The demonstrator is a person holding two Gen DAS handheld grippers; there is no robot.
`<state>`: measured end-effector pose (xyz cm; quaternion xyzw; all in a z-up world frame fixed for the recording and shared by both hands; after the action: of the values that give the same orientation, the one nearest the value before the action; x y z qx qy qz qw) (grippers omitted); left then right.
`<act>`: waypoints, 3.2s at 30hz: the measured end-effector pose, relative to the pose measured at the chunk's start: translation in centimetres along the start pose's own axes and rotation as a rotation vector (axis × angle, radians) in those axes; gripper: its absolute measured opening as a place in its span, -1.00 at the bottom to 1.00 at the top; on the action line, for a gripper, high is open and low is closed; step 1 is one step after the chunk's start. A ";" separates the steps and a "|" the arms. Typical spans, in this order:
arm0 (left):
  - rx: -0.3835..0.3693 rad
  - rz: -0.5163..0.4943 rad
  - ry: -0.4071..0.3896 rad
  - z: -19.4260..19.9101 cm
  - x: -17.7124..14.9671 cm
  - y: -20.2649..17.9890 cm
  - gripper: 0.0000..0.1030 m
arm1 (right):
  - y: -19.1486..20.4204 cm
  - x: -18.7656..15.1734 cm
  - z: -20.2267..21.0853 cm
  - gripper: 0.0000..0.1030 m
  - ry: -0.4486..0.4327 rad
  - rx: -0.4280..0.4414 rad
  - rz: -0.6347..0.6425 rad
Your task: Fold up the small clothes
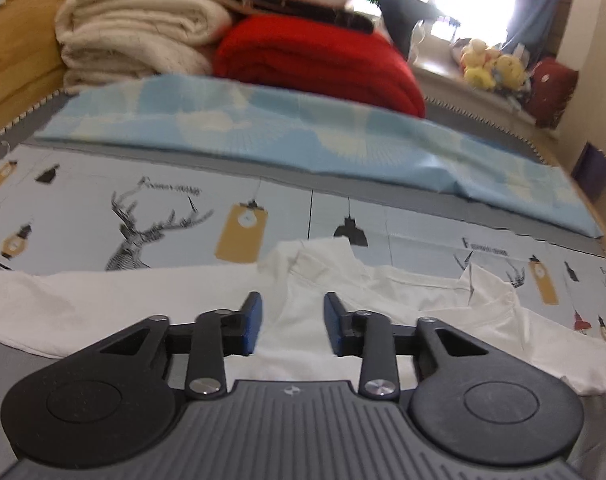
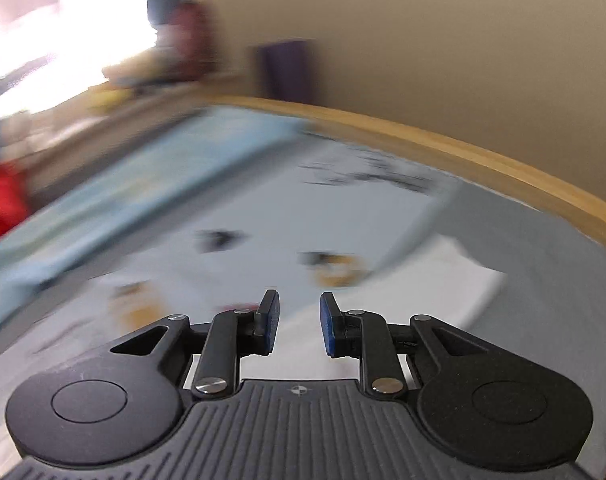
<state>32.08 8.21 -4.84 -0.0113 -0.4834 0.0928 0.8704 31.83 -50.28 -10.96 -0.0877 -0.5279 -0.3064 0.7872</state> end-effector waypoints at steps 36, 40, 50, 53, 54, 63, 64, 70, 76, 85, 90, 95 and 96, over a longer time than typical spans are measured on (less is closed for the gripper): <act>-0.047 -0.216 0.181 5.6 -13.5 1.7 -0.67 | 22.5 -28.6 28.6 -0.99 0.244 0.939 1.150; -0.040 -0.191 0.192 5.2 -13.4 2.0 -0.67 | 23.0 -27.1 28.0 -1.00 0.327 0.976 0.996; -0.057 -0.188 0.213 4.7 -13.6 1.3 -0.64 | 18.0 -18.6 15.6 -0.94 0.416 0.510 0.277; -0.048 -0.174 0.213 4.6 -13.4 1.7 -0.56 | 20.2 -17.7 19.4 -0.93 0.323 0.718 0.344; -0.045 -0.167 0.217 4.5 -13.4 1.9 -0.56 | 21.2 -18.3 21.1 -0.83 0.319 0.799 0.397; -0.042 -0.126 0.254 4.4 -13.9 2.9 -0.56 | 24.6 -29.2 29.5 -0.35 0.355 1.083 1.045; -0.041 -0.120 0.256 4.4 -13.9 3.0 -0.56 | 24.5 -29.7 29.3 -0.39 0.345 1.070 1.101; -0.056 -0.048 0.280 3.8 -13.8 2.9 -0.56 | 24.3 -23.8 24.5 -0.93 0.484 0.987 0.627; -0.133 0.058 0.375 2.2 -15.1 0.9 -0.56 | 17.8 -19.5 14.3 -0.91 0.594 0.593 0.033; -0.269 0.220 0.451 -1.4 -16.0 -4.2 -0.54 | 17.3 -20.1 14.1 -0.60 0.608 0.612 0.143; -0.264 0.220 0.338 -2.8 -14.7 -6.7 -0.26 | 16.8 -19.9 13.3 -0.60 0.614 0.609 0.148; -0.252 0.169 0.284 -3.6 -14.5 -8.2 -0.75 | 17.1 -20.0 13.3 -0.60 0.621 0.613 0.149; -0.263 0.151 0.277 -3.5 -14.4 -8.4 -0.84 | 17.1 -19.9 13.4 -0.59 0.621 0.616 0.157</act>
<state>28.88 -2.28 -17.85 -0.1737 -0.3647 0.0912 0.9102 26.23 -22.70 -19.65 0.2075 -0.3248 -0.0859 0.9187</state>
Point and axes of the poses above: each gripper's, at about its wrist camera, not at the fingertips, and z roughly against the way its jaws point, y to its left, x to its top, the point moved 6 cm from there along -z, roughly the way its jaws point, and after that the axes turned 13 degrees about -y, right-handed, at the moved point
